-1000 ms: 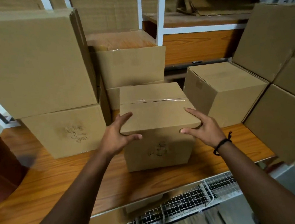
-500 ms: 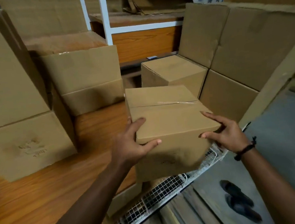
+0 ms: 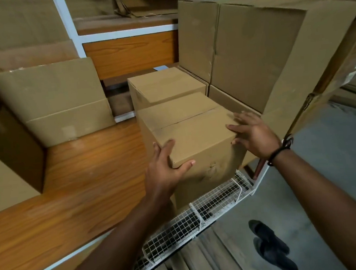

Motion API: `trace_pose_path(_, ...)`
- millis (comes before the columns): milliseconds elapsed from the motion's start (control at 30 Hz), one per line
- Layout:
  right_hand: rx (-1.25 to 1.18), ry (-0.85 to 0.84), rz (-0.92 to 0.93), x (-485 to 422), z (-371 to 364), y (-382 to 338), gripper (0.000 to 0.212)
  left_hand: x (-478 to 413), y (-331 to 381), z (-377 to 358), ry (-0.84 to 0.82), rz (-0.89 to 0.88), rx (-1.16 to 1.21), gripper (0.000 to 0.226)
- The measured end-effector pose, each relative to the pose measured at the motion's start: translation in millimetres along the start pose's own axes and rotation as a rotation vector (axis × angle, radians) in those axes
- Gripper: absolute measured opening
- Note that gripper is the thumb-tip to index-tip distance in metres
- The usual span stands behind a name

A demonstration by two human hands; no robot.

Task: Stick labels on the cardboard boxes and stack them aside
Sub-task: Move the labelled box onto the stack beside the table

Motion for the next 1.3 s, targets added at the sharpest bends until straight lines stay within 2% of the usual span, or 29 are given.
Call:
trace_pose_path(67,0.079,-0.005,0.129,-11.5,-6.8,1.5,0.052,-5.1,4.3,-9.6,-0.006,0.029,0.013,0.089)
trace_pose_path(133,0.088,-0.058,0.163,-20.7,-12.8,4.0,0.055,-12.0,8.7,-14.2,0.0,0.015,0.024,0.086)
trace_pose_path(233,0.085,-0.1,0.153,-31.1,-19.0,12.8,0.055,-21.5,6.3,-19.3,0.013,-0.003,-0.021,0.084)
trace_pose_path(600,0.19,0.023,0.11,-41.8,-23.9,19.8,0.053,-51.4,7.5,-44.1,-0.027,0.048,0.042,0.094)
trace_pose_path(733,0.093,-0.045,0.093,-41.8,-33.3,20.2,0.052,-52.8,10.0,-50.2,-0.029,0.058,0.052,0.09)
trace_pose_path(967,0.107,-0.109,0.084,-42.2,-32.3,21.0,0.056,-58.9,18.8,-51.0,-0.084,0.057,0.041,0.084)
trace_pose_path(1133,0.007,-0.131,0.122,-43.0,-24.6,-24.0,0.057,-57.3,4.9,-29.3,-0.132,0.096,0.093,0.096)
trace_pose_path(1200,-0.067,-0.138,0.15,-47.5,-30.8,-54.3,0.059,-54.4,-1.9,-6.1,-0.094,0.109,0.077,0.095)
trace_pose_path(1300,-0.17,-0.146,0.179,-58.5,-46.3,-106.8,0.072,-46.1,-18.5,43.5,0.035,0.106,0.022,0.086)
Point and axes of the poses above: each hand's wrist, its own x-axis away from the middle knuckle, its own z-axis out of the back of the hand, y = z × x, the point moved 5 cm from there along -x, towards the middle knuckle, and after that the axes turned 7 degrees about y, right-handed, at the moved point
